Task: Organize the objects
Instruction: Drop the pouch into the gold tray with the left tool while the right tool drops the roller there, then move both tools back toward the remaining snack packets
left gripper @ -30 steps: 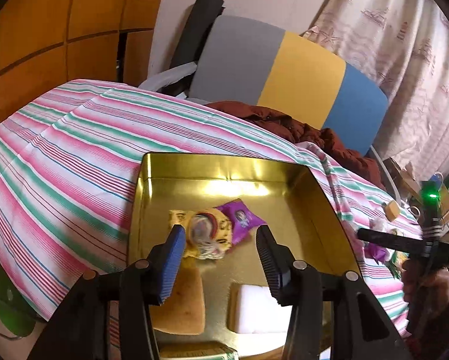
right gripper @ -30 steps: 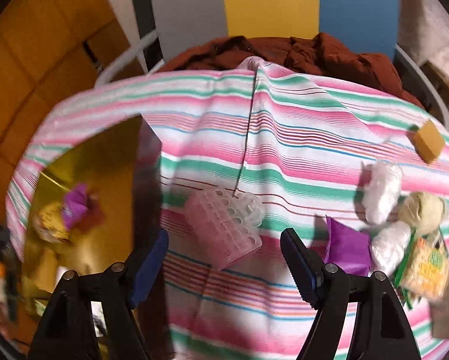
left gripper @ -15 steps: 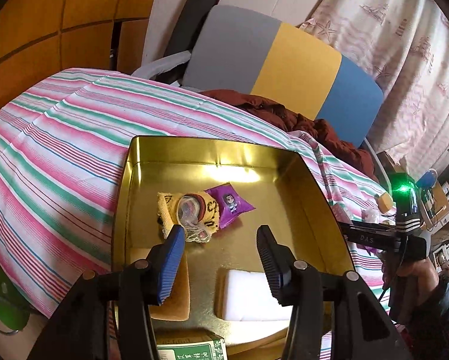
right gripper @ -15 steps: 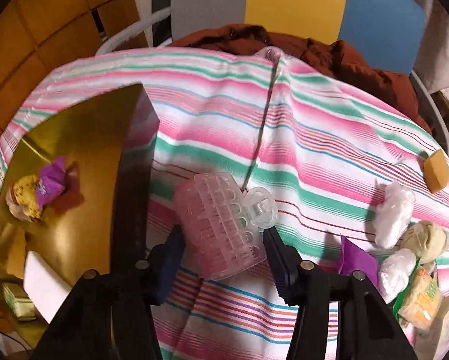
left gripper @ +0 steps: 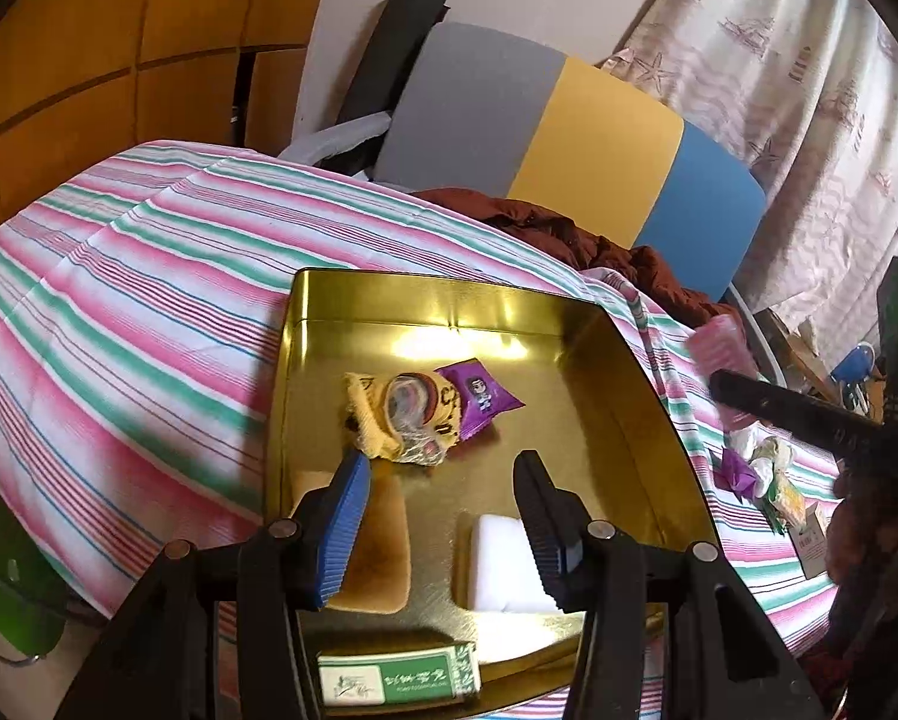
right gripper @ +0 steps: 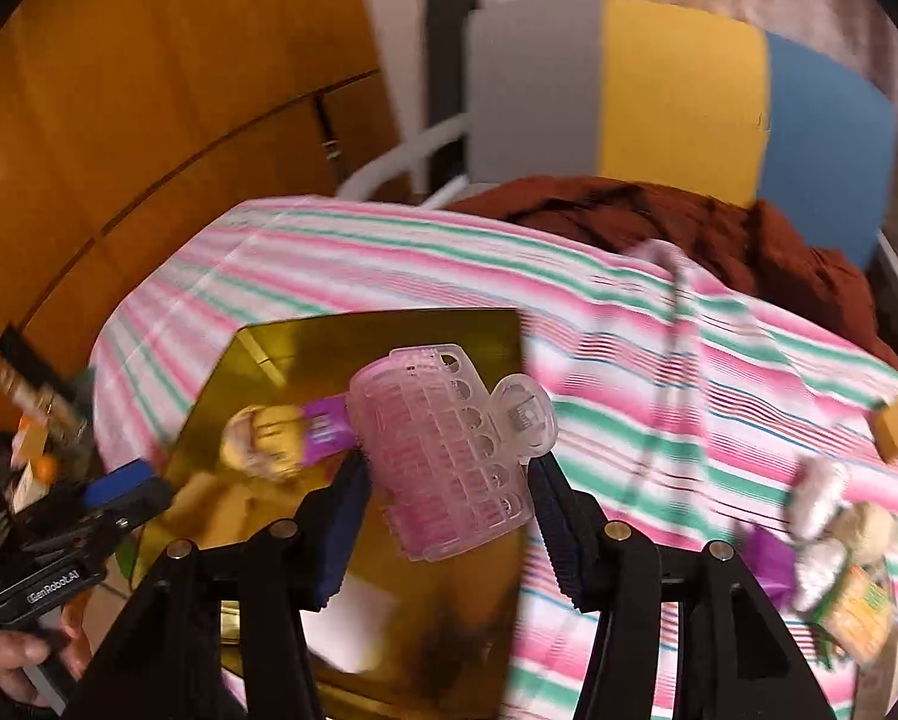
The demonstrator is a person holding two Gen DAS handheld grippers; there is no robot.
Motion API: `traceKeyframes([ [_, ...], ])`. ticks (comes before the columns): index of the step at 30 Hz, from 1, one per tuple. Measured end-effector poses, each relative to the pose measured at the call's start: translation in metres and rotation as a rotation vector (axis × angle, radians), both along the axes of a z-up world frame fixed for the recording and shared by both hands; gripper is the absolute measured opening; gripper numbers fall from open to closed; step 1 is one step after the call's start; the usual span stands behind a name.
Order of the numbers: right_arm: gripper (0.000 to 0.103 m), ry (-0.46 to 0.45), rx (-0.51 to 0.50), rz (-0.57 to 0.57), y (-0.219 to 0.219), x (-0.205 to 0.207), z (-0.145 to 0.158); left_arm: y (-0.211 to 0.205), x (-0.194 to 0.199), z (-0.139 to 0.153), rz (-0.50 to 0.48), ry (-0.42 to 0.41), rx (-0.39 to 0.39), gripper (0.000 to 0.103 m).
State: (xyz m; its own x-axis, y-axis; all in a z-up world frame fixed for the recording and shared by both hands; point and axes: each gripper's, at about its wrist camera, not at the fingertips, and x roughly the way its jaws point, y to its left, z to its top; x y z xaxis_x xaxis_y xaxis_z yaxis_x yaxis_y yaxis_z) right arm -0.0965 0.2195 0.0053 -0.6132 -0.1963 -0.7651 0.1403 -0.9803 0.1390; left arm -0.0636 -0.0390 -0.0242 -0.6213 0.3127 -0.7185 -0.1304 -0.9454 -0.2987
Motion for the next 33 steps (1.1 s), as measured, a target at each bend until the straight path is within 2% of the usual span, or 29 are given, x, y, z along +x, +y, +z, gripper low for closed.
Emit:
traceKeyframes([
  [2, 0.058, 0.006, 0.027, 0.028, -0.025, 0.003, -0.003, -0.004, 0.003, 0.001, 0.005, 0.004, 0.002, 0.050],
  [4, 0.074, 0.012, 0.048, 0.014, -0.035, 0.002, -0.007, -0.009, 0.005, 0.001, 0.009, 0.005, 0.007, 0.050],
  [6, 0.079, 0.033, 0.044, 0.019, -0.044, 0.007, -0.008, -0.013, 0.007, 0.002, 0.015, 0.007, 0.013, 0.051],
  [7, 0.088, 0.043, 0.054, 0.015, -0.046, 0.009, -0.007, -0.014, 0.008, 0.002, 0.017, 0.007, 0.014, 0.051],
  [8, 0.092, 0.066, 0.078, 0.004, -0.050, 0.011, -0.005, -0.015, 0.009, 0.001, 0.020, 0.006, 0.014, 0.051],
  [12, 0.099, 0.134, 0.107, -0.007, -0.056, 0.021, 0.003, -0.017, 0.010, 0.000, 0.026, 0.005, 0.020, 0.051],
  [16, 0.101, 0.138, 0.074, -0.066, -0.047, 0.029, 0.004, -0.014, 0.012, 0.003, 0.016, 0.017, 0.014, 0.051],
  [19, 0.099, 0.040, -0.040, -0.024, -0.037, 0.029, -0.008, -0.010, 0.015, 0.008, 0.010, 0.037, -0.012, 0.051],
  [20, 0.096, 0.020, -0.044, -0.030, -0.036, 0.030, -0.012, -0.008, 0.016, 0.009, 0.008, 0.044, -0.021, 0.051],
  [21, 0.088, 0.022, -0.019, -0.044, -0.035, 0.033, -0.014, -0.006, 0.017, 0.011, 0.006, 0.052, -0.031, 0.051],
  [22, 0.086, 0.037, 0.026, -0.052, -0.037, 0.037, -0.014, -0.005, 0.018, 0.012, 0.005, 0.058, -0.041, 0.051],
  [23, 0.086, 0.062, 0.092, -0.053, -0.041, 0.043, -0.014, -0.003, 0.019, 0.014, 0.004, 0.065, -0.052, 0.051],
  [27, 0.087, 0.146, 0.221, -0.065, -0.049, 0.064, -0.011, 0.004, 0.023, 0.019, -0.006, 0.090, -0.091, 0.051],
  [29, 0.092, 0.204, 0.258, -0.096, -0.047, 0.074, -0.006, 0.008, 0.025, 0.021, -0.011, 0.108, -0.113, 0.051],
  [30, 0.100, 0.225, 0.260, -0.106, -0.045, 0.077, -0.003, 0.010, 0.026, 0.022, -0.012, 0.117, -0.126, 0.051],
  [33, 0.103, 0.259, 0.228, -0.149, -0.033, 0.086, 0.004, 0.018, 0.029, 0.026, -0.020, 0.147, -0.168, 0.052],
])
